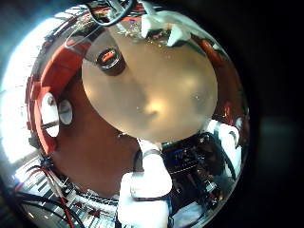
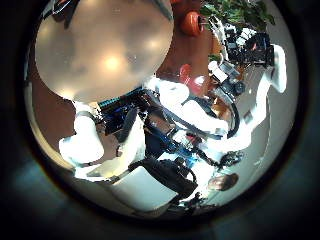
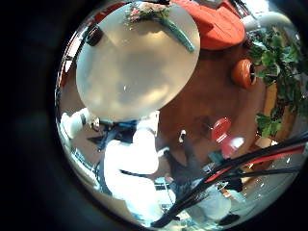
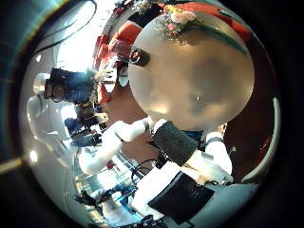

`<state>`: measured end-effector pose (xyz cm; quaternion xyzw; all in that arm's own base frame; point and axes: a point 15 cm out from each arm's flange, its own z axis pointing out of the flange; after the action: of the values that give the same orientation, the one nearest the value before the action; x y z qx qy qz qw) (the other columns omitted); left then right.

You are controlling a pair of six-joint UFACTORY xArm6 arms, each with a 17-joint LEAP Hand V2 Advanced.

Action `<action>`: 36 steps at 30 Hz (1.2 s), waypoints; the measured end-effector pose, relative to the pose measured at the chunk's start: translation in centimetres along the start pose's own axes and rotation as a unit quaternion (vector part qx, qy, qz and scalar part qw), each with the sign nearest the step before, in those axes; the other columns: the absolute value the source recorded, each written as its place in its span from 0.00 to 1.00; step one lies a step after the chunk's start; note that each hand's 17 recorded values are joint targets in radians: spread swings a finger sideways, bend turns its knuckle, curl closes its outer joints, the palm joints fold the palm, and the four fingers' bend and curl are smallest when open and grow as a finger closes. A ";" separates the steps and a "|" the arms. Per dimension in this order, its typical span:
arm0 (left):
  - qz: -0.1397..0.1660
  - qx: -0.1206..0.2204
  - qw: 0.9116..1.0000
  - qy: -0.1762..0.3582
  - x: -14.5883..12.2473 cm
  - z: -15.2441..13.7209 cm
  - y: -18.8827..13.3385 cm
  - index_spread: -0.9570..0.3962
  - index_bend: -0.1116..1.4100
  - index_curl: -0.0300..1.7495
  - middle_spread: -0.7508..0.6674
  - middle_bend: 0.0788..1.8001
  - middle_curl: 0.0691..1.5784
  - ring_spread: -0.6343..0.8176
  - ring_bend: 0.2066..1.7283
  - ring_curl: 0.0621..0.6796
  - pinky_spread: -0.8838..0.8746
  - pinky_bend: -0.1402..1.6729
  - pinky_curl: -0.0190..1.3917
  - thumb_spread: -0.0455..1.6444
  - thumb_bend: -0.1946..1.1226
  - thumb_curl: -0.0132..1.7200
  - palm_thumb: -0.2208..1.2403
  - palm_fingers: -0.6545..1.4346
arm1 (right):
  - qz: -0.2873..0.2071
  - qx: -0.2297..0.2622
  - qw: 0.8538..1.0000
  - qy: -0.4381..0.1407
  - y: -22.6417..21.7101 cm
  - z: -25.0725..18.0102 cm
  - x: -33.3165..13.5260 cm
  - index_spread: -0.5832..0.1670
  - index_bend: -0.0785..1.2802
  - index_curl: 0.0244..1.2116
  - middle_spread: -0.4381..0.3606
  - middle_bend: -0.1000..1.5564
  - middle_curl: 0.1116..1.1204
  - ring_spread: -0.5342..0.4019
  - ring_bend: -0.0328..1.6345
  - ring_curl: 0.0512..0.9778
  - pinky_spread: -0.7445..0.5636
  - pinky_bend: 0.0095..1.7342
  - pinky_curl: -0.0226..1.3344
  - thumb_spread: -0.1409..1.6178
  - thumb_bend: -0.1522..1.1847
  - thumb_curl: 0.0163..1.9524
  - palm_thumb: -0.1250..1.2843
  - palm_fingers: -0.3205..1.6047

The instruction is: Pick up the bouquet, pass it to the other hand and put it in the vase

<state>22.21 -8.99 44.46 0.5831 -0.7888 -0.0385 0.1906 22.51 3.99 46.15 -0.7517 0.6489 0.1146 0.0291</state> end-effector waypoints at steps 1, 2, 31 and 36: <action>0.002 0.002 1.000 0.005 0.2 0.0 -0.1 0.73 0.19 0.22 0.81 0.06 0.17 0.82 0.21 0.21 0.79 0.23 0.24 0.67 0.13 0.21 0.44 0.36 | 0.001 0.001 1.000 0.000 0.0 0.0 0.0 0.24 0.20 0.29 0.50 0.21 0.25 0.67 0.34 0.11 0.88 0.22 0.13 0.78 0.10 0.14 0.39 0.34; 0.004 0.002 1.000 0.012 0.5 0.0 -0.1 0.73 0.19 0.22 0.81 0.06 0.17 0.82 0.21 0.21 0.79 0.22 0.24 0.67 0.13 0.21 0.44 0.36 | 0.000 0.001 1.000 -0.001 0.0 0.0 0.0 0.24 0.20 0.29 0.51 0.21 0.25 0.67 0.34 0.11 0.88 0.22 0.13 0.78 0.10 0.14 0.39 0.34; 0.088 0.020 0.996 0.000 0.5 1.0 -2.0 0.73 0.19 0.21 0.81 0.06 0.16 0.83 0.19 0.21 0.80 0.21 0.25 0.68 0.13 0.20 0.44 0.36 | 0.121 -0.066 0.990 -0.007 -15.4 1.2 13.6 0.40 0.17 0.20 0.41 0.34 0.34 0.40 0.55 0.25 0.72 0.31 0.16 0.71 0.10 0.18 0.48 0.41; 0.101 0.013 0.995 -0.002 -0.3 1.5 -2.2 0.73 0.19 0.21 0.81 0.06 0.16 0.82 0.19 0.21 0.80 0.21 0.25 0.68 0.13 0.20 0.45 0.36 | 0.136 -0.065 0.988 -0.009 -18.8 4.1 16.3 0.41 0.21 0.22 0.42 0.34 0.34 0.41 0.52 0.25 0.66 0.31 0.15 0.70 0.10 0.20 0.51 0.38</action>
<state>23.72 -9.64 42.41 0.5025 -0.8446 -0.0097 0.1846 42.55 -8.10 36.78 -0.6556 0.7359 0.1668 -0.0300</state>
